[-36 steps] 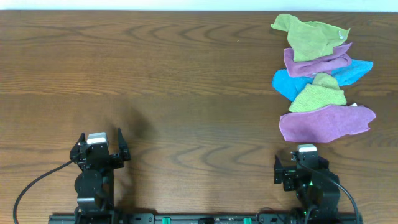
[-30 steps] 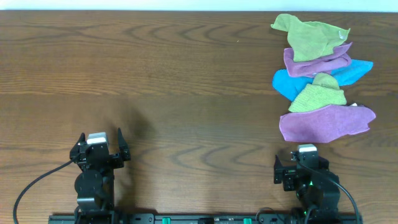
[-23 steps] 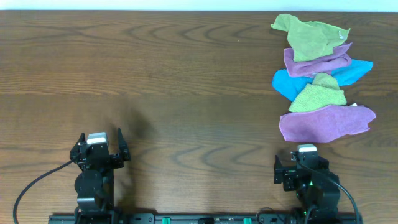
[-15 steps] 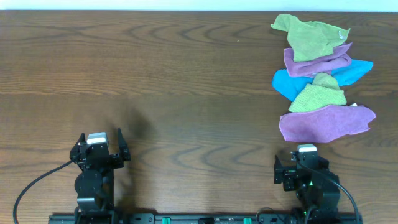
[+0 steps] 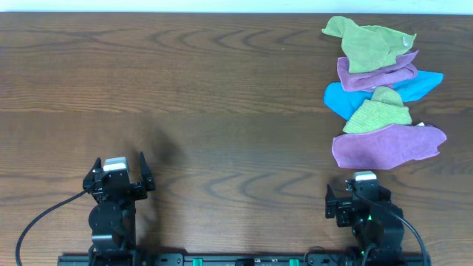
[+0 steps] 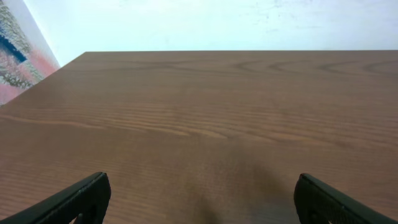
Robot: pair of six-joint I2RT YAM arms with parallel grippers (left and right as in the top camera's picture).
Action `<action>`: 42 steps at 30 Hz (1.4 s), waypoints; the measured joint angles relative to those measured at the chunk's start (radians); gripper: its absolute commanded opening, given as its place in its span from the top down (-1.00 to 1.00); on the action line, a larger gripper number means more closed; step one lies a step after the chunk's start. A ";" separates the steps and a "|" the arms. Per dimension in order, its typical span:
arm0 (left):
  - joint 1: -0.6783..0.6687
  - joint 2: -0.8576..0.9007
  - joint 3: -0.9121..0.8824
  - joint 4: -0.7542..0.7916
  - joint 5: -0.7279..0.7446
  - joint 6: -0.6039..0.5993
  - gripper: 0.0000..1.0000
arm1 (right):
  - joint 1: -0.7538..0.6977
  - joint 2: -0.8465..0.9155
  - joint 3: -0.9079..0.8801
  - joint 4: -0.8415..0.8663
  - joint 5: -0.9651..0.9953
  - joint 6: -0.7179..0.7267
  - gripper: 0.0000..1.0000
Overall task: Fold the cloth
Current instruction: 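Move the right gripper toward the bottom purple cloth in the stack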
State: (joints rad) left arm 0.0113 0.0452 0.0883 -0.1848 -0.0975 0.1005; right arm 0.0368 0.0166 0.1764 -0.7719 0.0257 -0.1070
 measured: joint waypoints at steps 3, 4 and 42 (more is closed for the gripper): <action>0.000 0.000 0.000 0.000 0.000 0.000 -0.91 | 0.000 0.000 0.000 0.000 0.000 0.000 -0.99; 0.000 0.000 0.000 0.000 0.000 0.000 -0.91 | 0.000 0.000 0.000 0.000 0.000 0.000 -0.98; 0.000 0.000 0.000 0.000 0.000 0.000 -0.91 | 0.000 -0.001 -0.006 0.246 -0.254 0.249 -0.98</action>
State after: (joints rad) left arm 0.0113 0.0452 0.0879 -0.1852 -0.0975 0.1005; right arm 0.0368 0.0154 0.1699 -0.5255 -0.2287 0.1425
